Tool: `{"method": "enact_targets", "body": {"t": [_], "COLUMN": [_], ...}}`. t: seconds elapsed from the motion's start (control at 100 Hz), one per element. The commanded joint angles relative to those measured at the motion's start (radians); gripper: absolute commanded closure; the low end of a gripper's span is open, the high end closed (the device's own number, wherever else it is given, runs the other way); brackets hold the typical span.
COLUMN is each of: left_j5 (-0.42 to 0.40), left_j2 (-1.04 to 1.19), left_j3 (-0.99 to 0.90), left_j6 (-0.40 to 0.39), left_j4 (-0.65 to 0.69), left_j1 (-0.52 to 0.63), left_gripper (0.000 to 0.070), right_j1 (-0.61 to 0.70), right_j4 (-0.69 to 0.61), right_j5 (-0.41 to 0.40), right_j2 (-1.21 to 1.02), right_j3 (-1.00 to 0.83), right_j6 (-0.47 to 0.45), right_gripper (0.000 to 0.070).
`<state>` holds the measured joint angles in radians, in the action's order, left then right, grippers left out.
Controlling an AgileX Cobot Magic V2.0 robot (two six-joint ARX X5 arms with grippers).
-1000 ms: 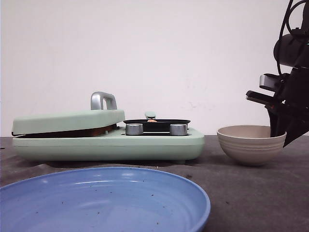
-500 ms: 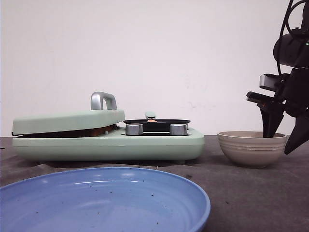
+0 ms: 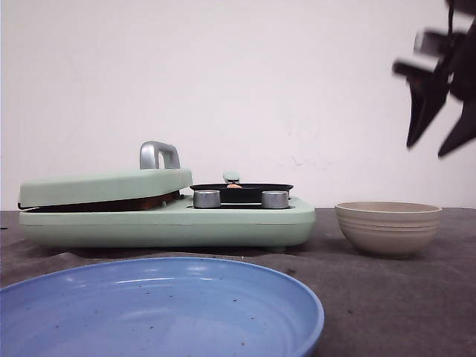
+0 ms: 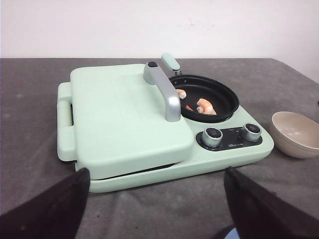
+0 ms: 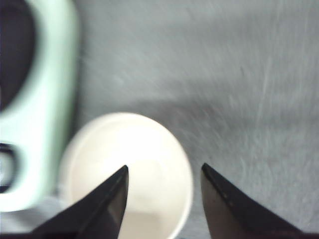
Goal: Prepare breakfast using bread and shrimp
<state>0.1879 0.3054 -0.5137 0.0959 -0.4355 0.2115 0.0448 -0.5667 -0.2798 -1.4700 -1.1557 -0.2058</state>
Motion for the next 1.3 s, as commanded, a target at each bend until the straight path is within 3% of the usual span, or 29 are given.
{"method": "enact_targets", "body": {"t": [0.0, 0.37, 0.52, 0.59, 0.68, 0.71, 0.97, 1.1, 1.29], "left_j5": [0.003, 0.003, 0.004, 0.005, 0.015, 0.016, 0.063, 0.084, 0.099], "left_j2": [0.001, 0.001, 0.001, 0.001, 0.001, 0.001, 0.005, 0.016, 0.037], "left_j3": [-0.002, -0.002, -0.002, -0.002, -0.002, -0.002, -0.002, -0.002, -0.002], "left_j6": [0.002, 0.004, 0.044, 0.056, 0.056, 0.056, 0.098, 0.105, 0.104], "left_j4": [0.009, 0.01, 0.019, 0.031, 0.048, 0.053, 0.124, 0.146, 0.145], "left_j1": [0.001, 0.001, 0.001, 0.001, 0.001, 0.001, 0.001, 0.003, 0.008], "left_gripper": [0.0232, 0.0232, 0.0244, 0.0371, 0.0655, 0.07, 0.07, 0.07, 0.07], "right_j1": [-0.001, 0.001, 0.008, 0.023, 0.051, 0.063, 0.192, 0.276, 0.391], "right_j4": [0.005, 0.004, -0.004, -0.013, -0.026, -0.029, 0.007, 0.114, 0.292], "right_j5": [-0.018, -0.042, -0.089, -0.091, -0.091, -0.091, -0.089, -0.073, 0.022], "right_j2": [0.042, 0.315, 0.394, 0.422, 0.45, 0.458, 0.507, 0.55, 0.645], "right_j3": [-0.017, -0.017, -0.017, -0.017, -0.015, -0.012, 0.047, 0.141, 0.348], "right_j6": [0.008, 0.004, 0.004, 0.008, 0.043, 0.06, 0.097, 0.097, 0.093], "right_gripper": [0.0421, 0.0421, 0.0425, 0.0493, 0.07, 0.07, 0.07, 0.07, 0.07]}}
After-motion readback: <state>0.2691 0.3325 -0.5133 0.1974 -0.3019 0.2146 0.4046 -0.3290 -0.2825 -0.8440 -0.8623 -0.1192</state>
